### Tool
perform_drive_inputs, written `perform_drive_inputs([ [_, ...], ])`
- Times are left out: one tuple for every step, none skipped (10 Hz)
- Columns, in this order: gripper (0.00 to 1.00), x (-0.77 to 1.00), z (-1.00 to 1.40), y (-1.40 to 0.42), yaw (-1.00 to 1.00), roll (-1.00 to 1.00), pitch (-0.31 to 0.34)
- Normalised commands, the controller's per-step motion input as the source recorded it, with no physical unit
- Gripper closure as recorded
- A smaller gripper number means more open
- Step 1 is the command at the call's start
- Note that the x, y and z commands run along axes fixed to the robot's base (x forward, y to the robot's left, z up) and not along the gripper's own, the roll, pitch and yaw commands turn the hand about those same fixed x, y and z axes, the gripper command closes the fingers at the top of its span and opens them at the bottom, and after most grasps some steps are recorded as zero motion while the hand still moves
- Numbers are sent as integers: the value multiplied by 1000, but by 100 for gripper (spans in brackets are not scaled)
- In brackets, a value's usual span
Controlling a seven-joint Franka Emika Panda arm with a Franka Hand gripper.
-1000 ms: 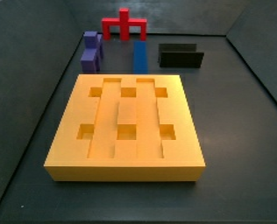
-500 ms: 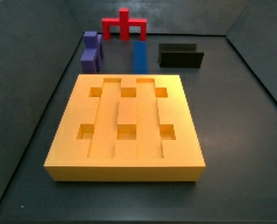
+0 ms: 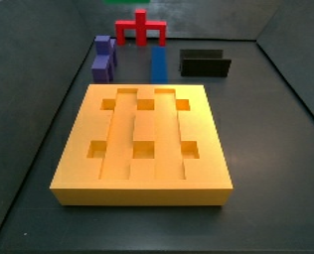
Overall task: Pick up the green object. Move up. Move to above the board. Insert the green object.
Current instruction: Insert the green object.
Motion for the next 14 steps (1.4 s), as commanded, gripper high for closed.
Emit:
perform_drive_inputs([
  [100, -254, -634, -177, -31, -227, -77],
  [100, -300, -591, -257, 0, -241, -50],
  [100, -257, -589, -260, 6, -237, -66],
  [100, -129, -683, -163, 71, -174, -97],
  [100, 129, -1000, -214, 174, 27, -47],
  [100, 226, -980, -171, 211, 126, -50],
  [100, 140, -897, -134, 223, 200, 0],
  [100, 169, -806, -103, 171, 246, 0],
  [100, 151, -751, -129, 149, 279, 0],
  [100, 34, -771, -197, 126, 287, 0],
  [100, 0, -834, -234, 106, 266, 0],
  [100, 0, -869, -249, 100, 253, -3],
  [100, 0, -743, -169, 43, 314, 0],
  [100, 0, -657, -77, 0, 351, 0],
])
